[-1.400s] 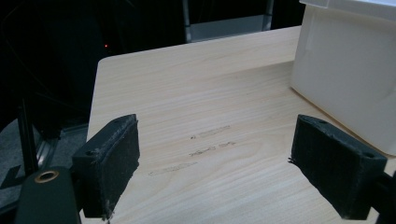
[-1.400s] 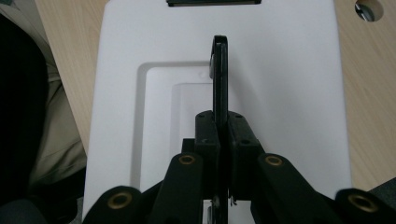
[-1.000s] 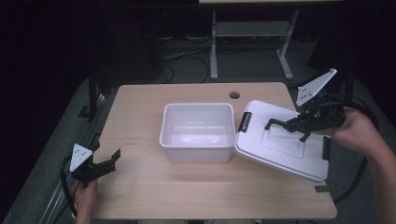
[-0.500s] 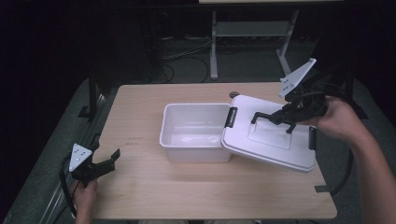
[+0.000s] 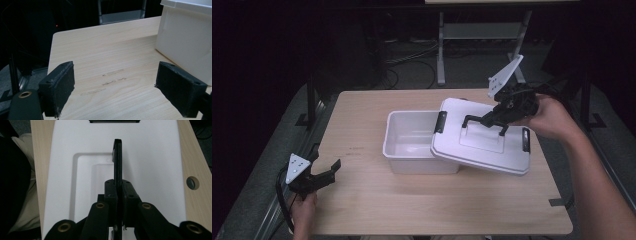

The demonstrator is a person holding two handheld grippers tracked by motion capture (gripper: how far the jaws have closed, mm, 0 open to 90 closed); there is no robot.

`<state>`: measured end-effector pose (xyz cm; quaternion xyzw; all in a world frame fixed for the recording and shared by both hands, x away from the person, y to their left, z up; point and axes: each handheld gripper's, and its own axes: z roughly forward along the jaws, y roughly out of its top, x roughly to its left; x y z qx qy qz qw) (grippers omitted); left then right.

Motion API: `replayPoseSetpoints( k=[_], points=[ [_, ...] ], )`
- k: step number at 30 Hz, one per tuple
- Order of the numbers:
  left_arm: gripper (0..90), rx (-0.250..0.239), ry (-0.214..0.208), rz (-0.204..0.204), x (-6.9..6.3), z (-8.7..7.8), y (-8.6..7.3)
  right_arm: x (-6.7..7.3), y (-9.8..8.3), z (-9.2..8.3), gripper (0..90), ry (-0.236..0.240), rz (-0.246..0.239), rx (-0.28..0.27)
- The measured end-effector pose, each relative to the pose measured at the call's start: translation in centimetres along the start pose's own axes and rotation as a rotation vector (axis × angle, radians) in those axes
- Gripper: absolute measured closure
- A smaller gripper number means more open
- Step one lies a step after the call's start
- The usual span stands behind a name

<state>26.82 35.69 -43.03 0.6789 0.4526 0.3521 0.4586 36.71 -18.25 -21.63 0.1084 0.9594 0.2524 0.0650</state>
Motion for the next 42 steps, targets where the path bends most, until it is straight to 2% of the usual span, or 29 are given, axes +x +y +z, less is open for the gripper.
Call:
replayPoseSetpoints(
  k=[17, 42],
  points=[
    [14.7, 0.000, -0.004, -0.002, 0.0, 0.1, 0.0, -1.0, 3.7, 2.9, 84.5, 0.048, -0.054, 0.003],
    [14.7, 0.001, -0.001, -0.004, 0.2, 0.1, -0.1, -2.2, 7.4, 5.8, 84.6, 0.098, -0.097, 0.006]
  ],
)
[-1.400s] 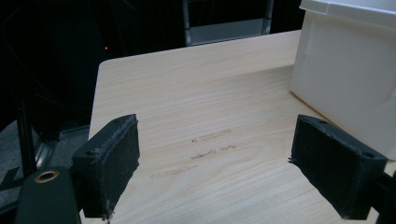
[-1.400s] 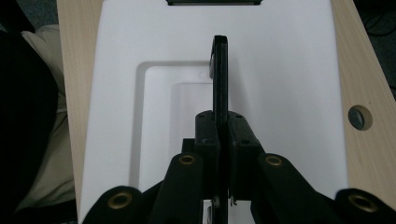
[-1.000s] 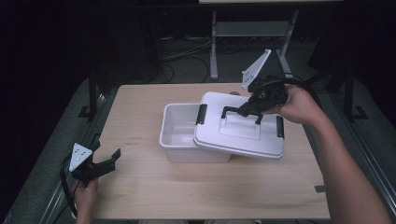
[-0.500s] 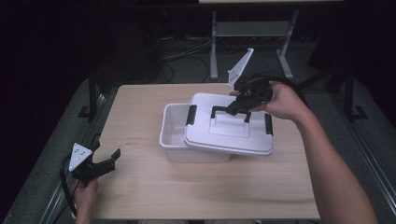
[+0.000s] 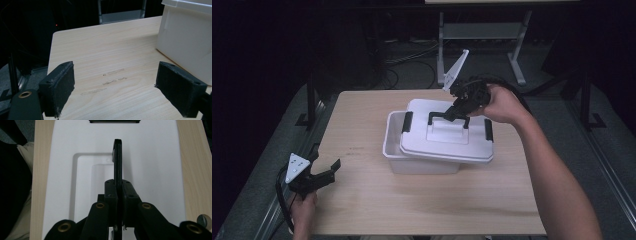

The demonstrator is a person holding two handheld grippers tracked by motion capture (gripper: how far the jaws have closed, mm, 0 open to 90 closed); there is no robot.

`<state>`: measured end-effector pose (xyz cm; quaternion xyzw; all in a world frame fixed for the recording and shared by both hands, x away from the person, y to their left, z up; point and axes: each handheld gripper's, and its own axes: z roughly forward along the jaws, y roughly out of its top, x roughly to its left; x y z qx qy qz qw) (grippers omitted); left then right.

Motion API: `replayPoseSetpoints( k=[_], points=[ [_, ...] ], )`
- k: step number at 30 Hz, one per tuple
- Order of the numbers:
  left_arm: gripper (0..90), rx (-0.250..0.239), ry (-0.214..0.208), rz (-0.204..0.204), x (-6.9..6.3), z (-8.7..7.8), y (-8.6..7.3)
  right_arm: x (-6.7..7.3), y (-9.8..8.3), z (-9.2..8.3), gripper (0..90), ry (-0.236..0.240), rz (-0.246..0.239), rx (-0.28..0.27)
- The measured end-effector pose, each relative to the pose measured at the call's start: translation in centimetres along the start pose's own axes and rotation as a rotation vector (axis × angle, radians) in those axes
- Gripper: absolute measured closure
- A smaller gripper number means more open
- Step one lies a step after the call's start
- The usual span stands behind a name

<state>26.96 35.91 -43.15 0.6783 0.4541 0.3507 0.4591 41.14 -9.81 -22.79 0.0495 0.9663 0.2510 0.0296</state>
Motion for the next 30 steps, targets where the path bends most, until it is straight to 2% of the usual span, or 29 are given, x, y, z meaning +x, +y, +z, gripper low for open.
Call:
replayPoseSetpoints(
  k=[17, 30],
  points=[
    [14.7, -0.001, 0.004, -0.004, 0.2, 0.0, -0.1, -1.3, 2.2, 2.5, 84.6, 0.043, -0.028, -0.001],
    [14.7, -0.001, 0.006, -0.006, 0.3, 0.0, -0.1, -2.1, 3.0, 4.1, 84.6, 0.067, -0.033, 0.003]
  ],
)
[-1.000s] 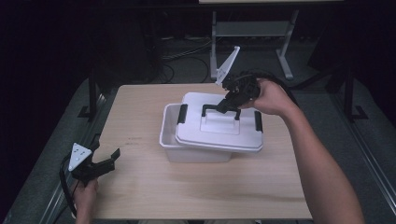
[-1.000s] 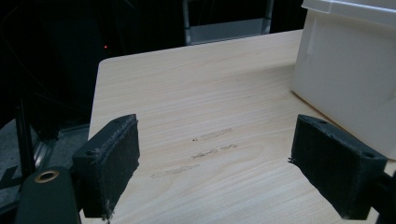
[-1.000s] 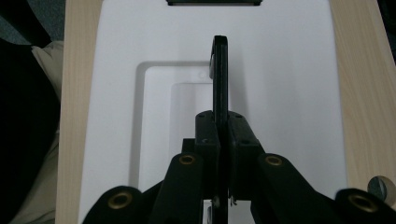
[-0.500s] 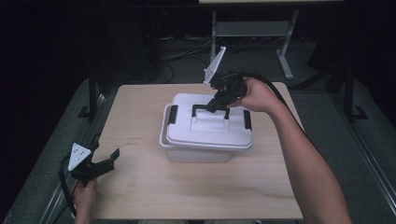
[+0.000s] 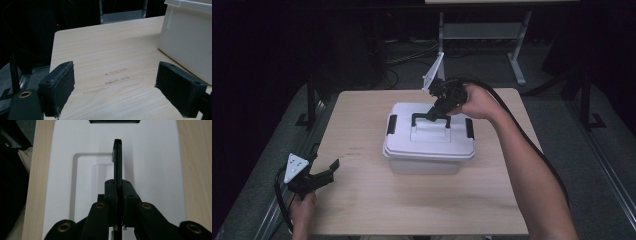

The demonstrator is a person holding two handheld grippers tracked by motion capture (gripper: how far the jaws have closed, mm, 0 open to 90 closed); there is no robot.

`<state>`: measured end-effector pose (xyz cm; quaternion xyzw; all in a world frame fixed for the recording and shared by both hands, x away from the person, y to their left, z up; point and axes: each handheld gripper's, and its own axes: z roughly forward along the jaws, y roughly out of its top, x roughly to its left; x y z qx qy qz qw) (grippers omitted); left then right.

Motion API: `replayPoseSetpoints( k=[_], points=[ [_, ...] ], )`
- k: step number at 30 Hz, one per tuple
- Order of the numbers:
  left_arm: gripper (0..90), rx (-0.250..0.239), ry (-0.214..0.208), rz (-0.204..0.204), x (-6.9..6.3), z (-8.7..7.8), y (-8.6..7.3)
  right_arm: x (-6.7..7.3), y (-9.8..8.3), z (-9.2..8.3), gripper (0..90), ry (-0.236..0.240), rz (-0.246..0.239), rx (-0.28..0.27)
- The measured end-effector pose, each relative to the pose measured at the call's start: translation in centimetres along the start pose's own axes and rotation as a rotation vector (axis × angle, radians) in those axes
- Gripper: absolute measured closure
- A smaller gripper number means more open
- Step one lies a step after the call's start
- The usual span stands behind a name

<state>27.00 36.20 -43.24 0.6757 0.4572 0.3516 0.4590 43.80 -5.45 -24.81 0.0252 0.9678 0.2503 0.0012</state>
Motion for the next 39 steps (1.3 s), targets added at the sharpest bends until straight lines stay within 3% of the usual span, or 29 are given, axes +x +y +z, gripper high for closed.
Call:
replayPoseSetpoints(
  k=[11, 25, 39],
  points=[
    [14.6, -0.003, 0.002, 0.000, 0.1, 0.0, 0.0, -0.8, 1.0, 1.4, 84.5, 0.017, -0.004, 0.004],
    [14.7, -0.005, 0.006, -0.008, 0.2, -0.1, 0.0, -2.2, 0.9, 3.3, 84.5, 0.032, -0.002, 0.027],
    [14.7, -0.004, 0.006, -0.004, 0.2, -0.1, 0.0, -2.0, 0.8, 4.1, 84.3, 0.034, -0.001, 0.034]
  ],
)
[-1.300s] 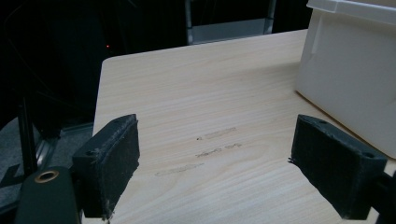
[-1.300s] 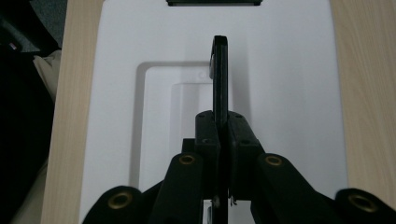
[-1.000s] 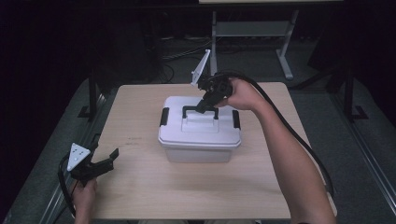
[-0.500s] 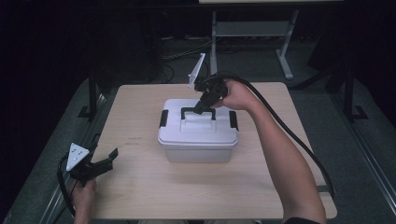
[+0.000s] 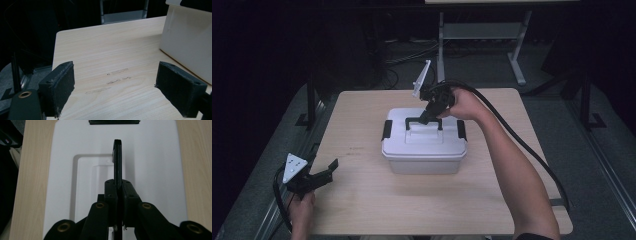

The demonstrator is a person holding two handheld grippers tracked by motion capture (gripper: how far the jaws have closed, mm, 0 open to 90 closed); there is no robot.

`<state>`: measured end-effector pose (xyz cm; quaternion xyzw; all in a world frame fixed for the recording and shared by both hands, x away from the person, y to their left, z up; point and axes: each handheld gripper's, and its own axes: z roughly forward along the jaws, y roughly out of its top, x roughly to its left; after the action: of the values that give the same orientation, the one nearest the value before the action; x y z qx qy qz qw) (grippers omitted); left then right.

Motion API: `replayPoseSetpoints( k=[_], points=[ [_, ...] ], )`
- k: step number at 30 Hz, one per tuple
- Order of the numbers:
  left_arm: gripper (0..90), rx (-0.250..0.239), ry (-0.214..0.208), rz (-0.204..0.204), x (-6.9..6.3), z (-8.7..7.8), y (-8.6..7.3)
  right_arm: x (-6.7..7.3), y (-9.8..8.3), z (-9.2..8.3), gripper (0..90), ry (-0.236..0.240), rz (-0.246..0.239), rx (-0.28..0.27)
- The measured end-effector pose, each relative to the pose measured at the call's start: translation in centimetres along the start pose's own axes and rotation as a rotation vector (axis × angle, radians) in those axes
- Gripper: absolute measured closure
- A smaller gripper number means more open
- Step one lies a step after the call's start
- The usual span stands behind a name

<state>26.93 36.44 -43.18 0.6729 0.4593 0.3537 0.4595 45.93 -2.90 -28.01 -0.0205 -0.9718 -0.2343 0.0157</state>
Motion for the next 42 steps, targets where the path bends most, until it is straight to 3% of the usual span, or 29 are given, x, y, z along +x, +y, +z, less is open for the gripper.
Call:
replayPoseSetpoints(
  k=[9, 13, 24, 42],
  points=[
    [14.7, 0.003, 0.002, 0.003, 0.1, -0.1, 0.0, -0.3, -0.3, 0.2, 81.5, 0.020, 0.028, -0.014],
    [14.6, -0.001, 0.002, 0.002, 0.0, -0.1, 0.0, -0.3, -0.7, 0.3, 77.8, 0.008, 0.044, -0.006],
    [14.7, 0.005, -0.001, 0.010, -0.3, 0.0, 0.0, -0.2, -1.6, -0.7, 66.0, -0.025, 0.084, -0.061],
    [14.7, 0.008, -0.004, 0.017, -0.4, 0.2, 0.0, 0.1, -2.9, -2.4, 60.3, -0.054, 0.127, -0.093]
  ],
)
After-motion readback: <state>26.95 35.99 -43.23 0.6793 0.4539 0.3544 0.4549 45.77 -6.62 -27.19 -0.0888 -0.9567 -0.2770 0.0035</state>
